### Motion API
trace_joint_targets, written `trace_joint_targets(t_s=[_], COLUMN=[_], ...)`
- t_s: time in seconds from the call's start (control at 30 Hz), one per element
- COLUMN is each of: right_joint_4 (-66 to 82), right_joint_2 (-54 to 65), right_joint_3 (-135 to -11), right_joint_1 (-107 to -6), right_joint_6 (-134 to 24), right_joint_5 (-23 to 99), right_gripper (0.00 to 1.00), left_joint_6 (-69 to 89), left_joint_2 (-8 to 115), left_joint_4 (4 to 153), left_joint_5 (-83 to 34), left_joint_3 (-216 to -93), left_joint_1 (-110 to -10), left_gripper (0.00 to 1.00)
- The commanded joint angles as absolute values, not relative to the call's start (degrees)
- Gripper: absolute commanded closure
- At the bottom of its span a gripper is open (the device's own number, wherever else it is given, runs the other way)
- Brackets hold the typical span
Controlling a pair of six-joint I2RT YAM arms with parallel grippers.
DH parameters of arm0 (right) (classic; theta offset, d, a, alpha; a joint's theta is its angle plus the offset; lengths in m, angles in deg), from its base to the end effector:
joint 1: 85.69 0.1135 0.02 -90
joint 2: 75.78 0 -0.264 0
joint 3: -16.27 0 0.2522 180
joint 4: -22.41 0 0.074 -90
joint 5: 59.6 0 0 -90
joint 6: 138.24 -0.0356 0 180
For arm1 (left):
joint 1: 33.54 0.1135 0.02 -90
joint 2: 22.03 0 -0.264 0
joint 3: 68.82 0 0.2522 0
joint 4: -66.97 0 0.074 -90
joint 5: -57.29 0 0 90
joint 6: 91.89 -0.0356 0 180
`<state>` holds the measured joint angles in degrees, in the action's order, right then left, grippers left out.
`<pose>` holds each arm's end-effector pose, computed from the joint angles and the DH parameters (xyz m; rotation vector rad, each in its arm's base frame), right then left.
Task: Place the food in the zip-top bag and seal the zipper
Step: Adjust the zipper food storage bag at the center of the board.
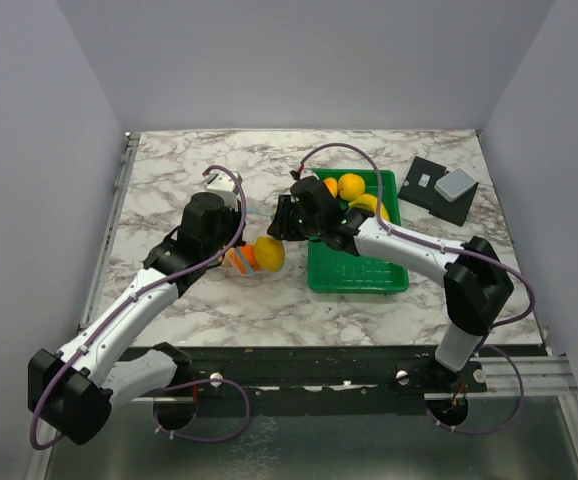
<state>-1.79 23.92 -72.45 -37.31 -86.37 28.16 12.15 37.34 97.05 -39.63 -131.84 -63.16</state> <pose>0.2678 0.2993 0.2626 -0.1824 2.2951 0.7853 0.2065 -0.1125 0.3081 0.2013 2.0371 -0.3565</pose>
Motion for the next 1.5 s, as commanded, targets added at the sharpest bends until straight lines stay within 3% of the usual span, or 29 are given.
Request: trace_joint_targets(t_s=[0.0,0.23,0.43,1.03,1.47], right_joint_4=[-2.94,-3.39,-3.68,-15.60,-30.42], right_joint_2=[25.76,26.63,25.07,16.57,17.60], right_joint_3=[-74.22,-73.78,-72.36,-79.37,-91.93], right_joint_1=[-37.07,-37.43,-37.68,-39.62,-40.34], right_joint_6=[-86.56,-87.34,-86.04,-74.96,-64.48], right_joint_5=[25.38,24.39,23.28,29.91,47.09], right_gripper=[0.65,0.76,0.99,0.99,0.99], left_joint_6=[11.91,11.67,11.57,13.73,11.69], left_joint_2=[37.12,36.64,33.93,32.38,35.28], left_joint_4=[96.04,96.12,96.07,104.90,118.13], left_joint_5=[-39.74,-40.03,-41.22,-40.35,-30.17], left_joint_3=[-131.62,-131.54,-130.63,-138.19,-149.74], left_joint_1=[-63.11,-63.07,-63.11,-63.07,-63.07], left_gripper=[1.00,1.00,1.00,1.00,0.99])
